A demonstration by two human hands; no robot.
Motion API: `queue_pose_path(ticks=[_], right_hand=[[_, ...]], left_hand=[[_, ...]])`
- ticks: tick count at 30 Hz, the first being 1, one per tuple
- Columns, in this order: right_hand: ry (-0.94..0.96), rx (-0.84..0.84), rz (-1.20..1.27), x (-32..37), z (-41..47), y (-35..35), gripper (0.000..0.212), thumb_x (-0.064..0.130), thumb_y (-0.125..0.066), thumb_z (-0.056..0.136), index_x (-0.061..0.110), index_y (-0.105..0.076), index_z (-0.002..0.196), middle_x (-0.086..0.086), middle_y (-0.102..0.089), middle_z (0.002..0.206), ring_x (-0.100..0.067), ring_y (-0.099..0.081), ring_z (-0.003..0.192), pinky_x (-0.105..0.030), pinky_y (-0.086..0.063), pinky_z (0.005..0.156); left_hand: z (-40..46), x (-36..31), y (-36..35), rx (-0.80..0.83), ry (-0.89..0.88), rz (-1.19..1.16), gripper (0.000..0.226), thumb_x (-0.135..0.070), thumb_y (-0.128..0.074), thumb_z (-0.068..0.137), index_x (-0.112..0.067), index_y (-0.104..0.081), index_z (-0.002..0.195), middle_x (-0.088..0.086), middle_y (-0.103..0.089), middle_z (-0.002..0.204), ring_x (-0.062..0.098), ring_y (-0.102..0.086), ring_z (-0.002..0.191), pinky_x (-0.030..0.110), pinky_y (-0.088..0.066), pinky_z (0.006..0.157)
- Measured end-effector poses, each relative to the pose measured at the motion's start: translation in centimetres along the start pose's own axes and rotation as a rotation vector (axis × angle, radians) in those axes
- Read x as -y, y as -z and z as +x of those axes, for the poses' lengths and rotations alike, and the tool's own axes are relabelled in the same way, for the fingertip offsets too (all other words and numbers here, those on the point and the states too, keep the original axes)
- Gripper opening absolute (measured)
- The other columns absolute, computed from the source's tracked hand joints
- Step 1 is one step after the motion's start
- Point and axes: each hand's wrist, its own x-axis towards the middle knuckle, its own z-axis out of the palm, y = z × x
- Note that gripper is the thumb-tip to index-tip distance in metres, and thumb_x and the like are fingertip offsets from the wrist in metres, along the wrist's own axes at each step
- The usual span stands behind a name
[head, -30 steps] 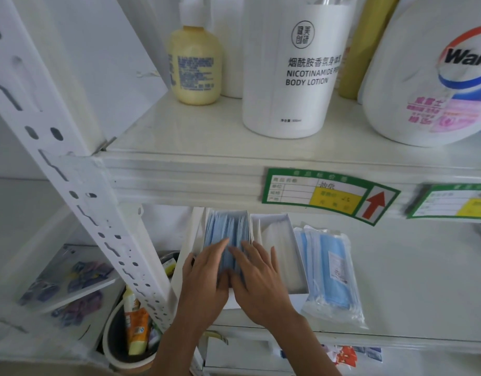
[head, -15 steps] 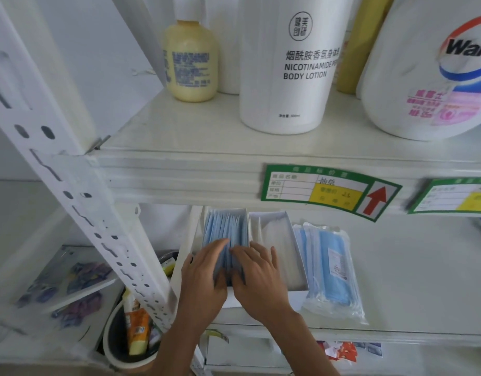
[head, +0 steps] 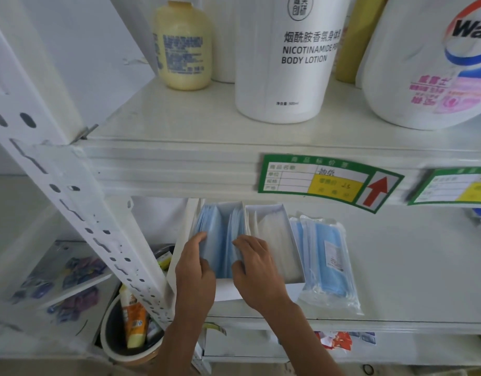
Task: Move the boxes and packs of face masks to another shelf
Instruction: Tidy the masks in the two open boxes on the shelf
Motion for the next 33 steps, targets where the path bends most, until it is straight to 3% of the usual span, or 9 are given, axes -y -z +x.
queue_pose_path(ticks=[8,11,14,21,23,29,33], right_hand=[[0.011,-0.03,0.037,0.0,0.1,0.0,0.034,0.015,-0.048,0.096,0.018,-0.055,0.128,0.005,-0.054,0.134,-0.012,-0.042,0.126,-0.014,-0.032,0.101],[-0.018,-0.053,0.033,0.1,0.3,-0.4,0.031,0.036,-0.051,0.098,0.022,-0.055,0.125,0.007,-0.053,0.131,-0.011,-0.043,0.124,-0.024,-0.042,0.103],[-0.073,-0.08,0.029,0.1,0.6,-0.8,0.045,0.057,-0.056,0.091,0.026,-0.055,0.123,0.012,-0.053,0.127,-0.008,-0.043,0.122,-0.021,-0.04,0.096],[-0.165,-0.131,0.044,0.7,1.5,-1.0,0.043,0.06,-0.067,0.084,0.028,-0.059,0.11,0.015,-0.054,0.111,-0.008,-0.047,0.11,-0.025,-0.048,0.09],[-0.195,-0.138,0.024,1.2,1.8,-1.0,0.04,0.057,-0.069,0.084,0.028,-0.059,0.109,0.014,-0.052,0.111,-0.009,-0.046,0.107,-0.026,-0.048,0.088],[-0.224,-0.117,0.071,1.0,1.9,-0.7,0.035,0.02,-0.07,0.08,0.028,-0.059,0.113,0.013,-0.052,0.114,-0.011,-0.048,0.109,-0.025,-0.049,0.085],[-0.172,-0.096,0.091,0.4,1.7,-0.5,0.035,0.016,-0.067,0.084,0.025,-0.058,0.117,0.011,-0.054,0.117,-0.012,-0.049,0.108,-0.021,-0.045,0.087]], left_hand=[[0.3,-0.2,0.3,0.027,0.0,-0.019,0.052,0.017,-0.053,0.087,-0.011,-0.06,0.13,-0.004,-0.062,0.127,0.014,-0.057,0.12,0.027,-0.044,0.102],[0.3,-0.2,0.3,0.101,-0.037,-0.016,0.053,0.012,-0.065,0.081,-0.015,-0.059,0.127,-0.005,-0.057,0.123,0.013,-0.054,0.116,0.037,-0.049,0.103],[0.2,0.1,0.1,0.125,-0.06,-0.017,0.051,0.003,-0.074,0.082,-0.017,-0.057,0.127,-0.005,-0.054,0.124,0.014,-0.053,0.117,0.043,-0.052,0.101],[0.4,0.4,0.0,0.158,-0.047,0.0,0.067,-0.009,-0.079,0.081,-0.026,-0.049,0.138,-0.008,-0.051,0.13,0.009,-0.049,0.12,0.043,-0.051,0.103],[0.4,0.6,0.0,0.168,-0.039,-0.034,0.068,-0.008,-0.08,0.08,-0.026,-0.049,0.138,-0.007,-0.051,0.13,0.009,-0.05,0.12,0.041,-0.052,0.102],[0.2,1.0,0.4,0.229,-0.097,-0.071,0.067,-0.017,-0.084,0.077,-0.028,-0.05,0.134,-0.01,-0.049,0.13,0.009,-0.051,0.121,0.035,-0.05,0.101],[0.4,1.1,0.5,0.228,-0.083,-0.116,0.063,0.003,-0.075,0.081,-0.023,-0.053,0.134,-0.005,-0.052,0.132,0.01,-0.049,0.127,0.042,-0.045,0.111]])
